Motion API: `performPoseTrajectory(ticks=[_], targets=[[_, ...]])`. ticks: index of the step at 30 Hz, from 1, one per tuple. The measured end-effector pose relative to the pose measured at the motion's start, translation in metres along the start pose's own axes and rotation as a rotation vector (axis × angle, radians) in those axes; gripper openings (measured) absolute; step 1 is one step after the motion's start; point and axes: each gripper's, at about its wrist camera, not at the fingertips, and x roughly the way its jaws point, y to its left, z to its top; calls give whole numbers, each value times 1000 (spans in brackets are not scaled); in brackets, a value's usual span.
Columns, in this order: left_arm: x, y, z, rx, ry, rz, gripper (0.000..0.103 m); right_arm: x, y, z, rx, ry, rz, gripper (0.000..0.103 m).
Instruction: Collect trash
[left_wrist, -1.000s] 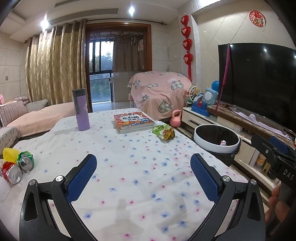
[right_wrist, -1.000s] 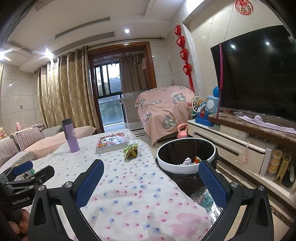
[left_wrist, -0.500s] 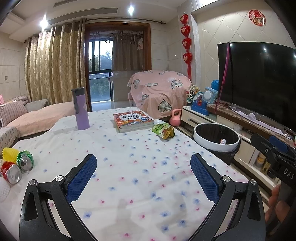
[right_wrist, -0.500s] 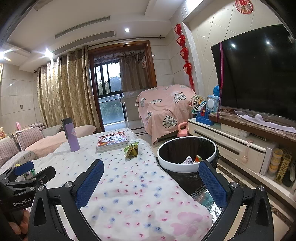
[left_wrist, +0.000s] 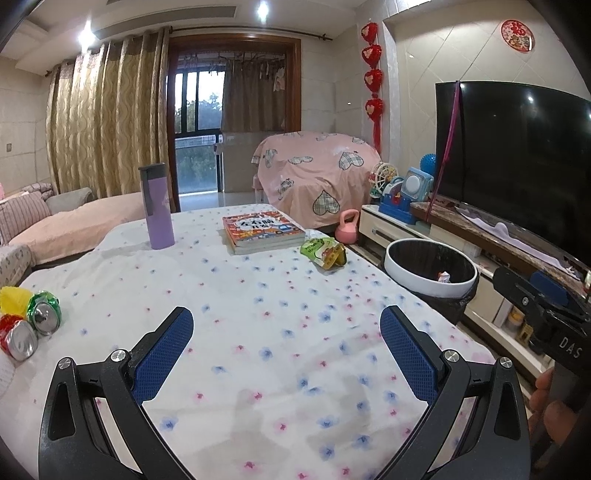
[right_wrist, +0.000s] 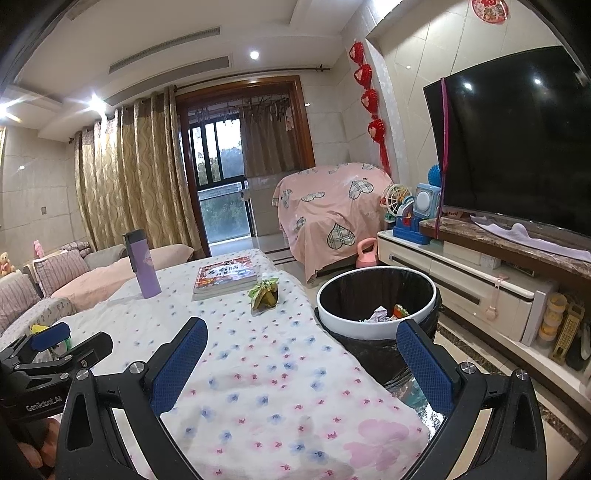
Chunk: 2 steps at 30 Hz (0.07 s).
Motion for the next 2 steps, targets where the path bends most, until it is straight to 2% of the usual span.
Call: performPoseTrajectory(ticks=[2], targets=[[2, 2, 0, -10, 9, -1, 103, 2, 2, -1, 0, 13, 5, 103]])
